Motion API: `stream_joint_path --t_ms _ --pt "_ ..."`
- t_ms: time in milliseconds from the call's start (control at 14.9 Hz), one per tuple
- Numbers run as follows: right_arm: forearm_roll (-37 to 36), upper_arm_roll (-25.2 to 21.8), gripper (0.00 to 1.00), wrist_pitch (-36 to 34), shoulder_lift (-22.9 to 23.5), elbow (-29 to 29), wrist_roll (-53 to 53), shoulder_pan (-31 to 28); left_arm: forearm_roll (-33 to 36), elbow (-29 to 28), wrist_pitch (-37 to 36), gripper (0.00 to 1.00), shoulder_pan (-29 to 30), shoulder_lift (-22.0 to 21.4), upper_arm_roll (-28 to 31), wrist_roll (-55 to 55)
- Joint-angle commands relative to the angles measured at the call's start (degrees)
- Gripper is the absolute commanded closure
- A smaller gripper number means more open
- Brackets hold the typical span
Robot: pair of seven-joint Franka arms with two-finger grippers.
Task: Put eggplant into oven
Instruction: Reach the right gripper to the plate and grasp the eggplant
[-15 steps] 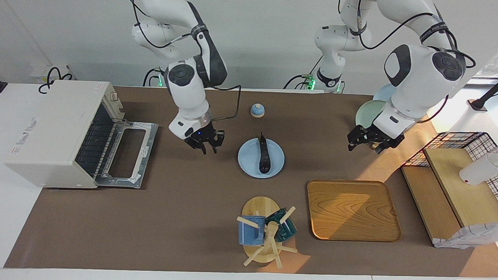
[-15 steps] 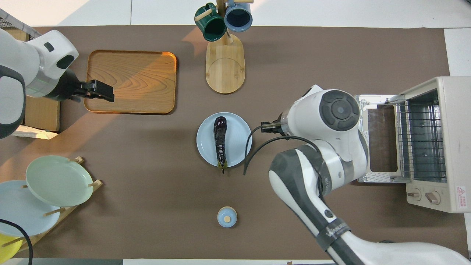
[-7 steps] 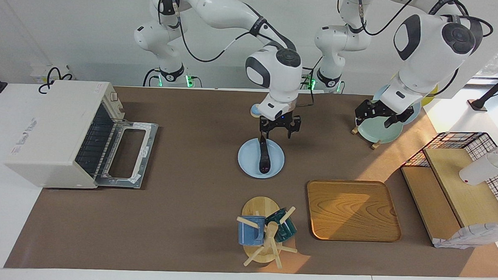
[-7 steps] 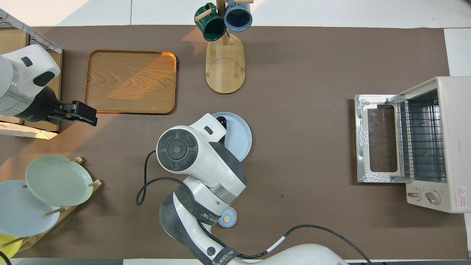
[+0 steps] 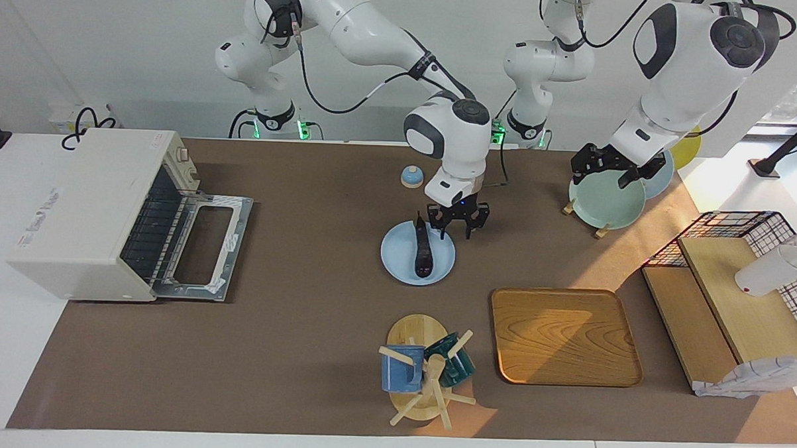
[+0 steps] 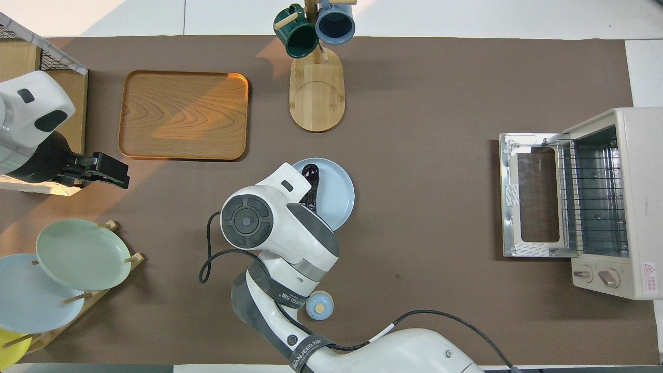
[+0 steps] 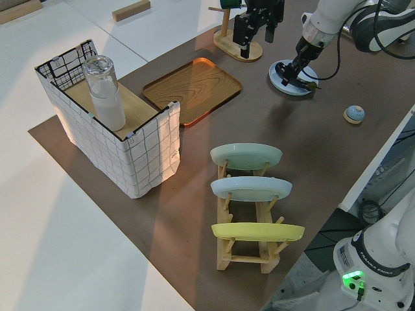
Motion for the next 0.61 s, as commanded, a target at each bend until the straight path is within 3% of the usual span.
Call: stream_joint_path --t_ms 0,269,404,471,538 --pt "-1.8 0.2 0.42 3.8 0.3 -2.5 0.3 0.7 1.4 -0.5 4.0 0.00 0.1 -0.7 0.0 0.2" --pt "-2.2 0.2 0.47 7.9 0.3 -6.5 0.1 1.7 1.0 3.0 2.5 0.00 0.2 -0.1 0.0 -0.6" --pt "-2.8 0.2 0.70 7.9 0.3 -6.5 0.0 1.6 1.3 5.0 -1.0 0.00 0.2 0.2 0.2 -0.7" --pt "-3.0 0.2 0.90 7.9 0.3 -6.5 0.0 1.6 1.2 5.0 -1.7 0.00 0.3 0.3 0.4 -0.7" --pt "-3.3 0.2 1.00 7.6 0.1 -6.9 -0.1 1.7 1.2 4.6 -1.7 0.00 0.2 0.2 0.4 -0.7"
